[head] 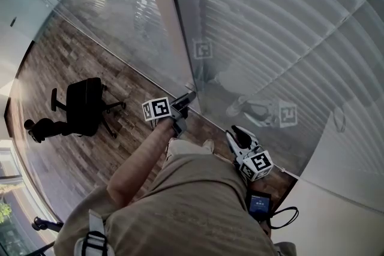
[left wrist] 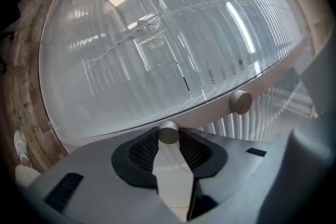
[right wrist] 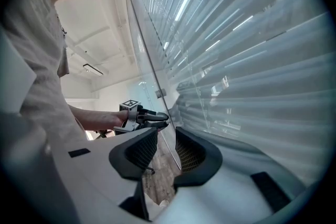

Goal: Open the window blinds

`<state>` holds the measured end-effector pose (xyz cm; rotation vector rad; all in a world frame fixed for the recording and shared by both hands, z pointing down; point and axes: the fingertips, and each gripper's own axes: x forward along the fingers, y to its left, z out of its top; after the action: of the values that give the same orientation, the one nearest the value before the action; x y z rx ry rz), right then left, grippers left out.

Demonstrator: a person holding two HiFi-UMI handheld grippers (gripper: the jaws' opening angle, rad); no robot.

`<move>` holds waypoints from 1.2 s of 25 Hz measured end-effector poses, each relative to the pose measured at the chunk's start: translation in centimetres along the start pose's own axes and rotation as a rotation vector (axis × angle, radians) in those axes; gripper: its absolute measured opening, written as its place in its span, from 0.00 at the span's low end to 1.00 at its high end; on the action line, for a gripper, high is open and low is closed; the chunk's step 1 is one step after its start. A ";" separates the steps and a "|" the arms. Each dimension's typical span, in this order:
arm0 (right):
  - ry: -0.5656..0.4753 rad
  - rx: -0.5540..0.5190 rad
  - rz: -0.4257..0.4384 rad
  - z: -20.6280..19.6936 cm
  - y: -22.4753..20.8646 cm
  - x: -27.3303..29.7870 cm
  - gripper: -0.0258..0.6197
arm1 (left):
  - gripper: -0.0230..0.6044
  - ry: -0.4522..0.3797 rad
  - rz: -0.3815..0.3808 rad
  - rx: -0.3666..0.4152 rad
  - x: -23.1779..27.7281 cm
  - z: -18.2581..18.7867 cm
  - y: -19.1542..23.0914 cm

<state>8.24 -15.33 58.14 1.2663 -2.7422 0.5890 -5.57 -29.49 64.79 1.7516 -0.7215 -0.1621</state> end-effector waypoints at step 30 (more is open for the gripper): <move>-0.003 0.000 -0.004 -0.3 1.1 -0.2 0.22 | 0.25 0.096 0.500 1.264 -0.5 -1.0 -0.5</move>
<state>7.56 -14.43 58.06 1.2736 -2.7408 0.5870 -5.26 -28.34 64.48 2.6107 -1.3086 0.8996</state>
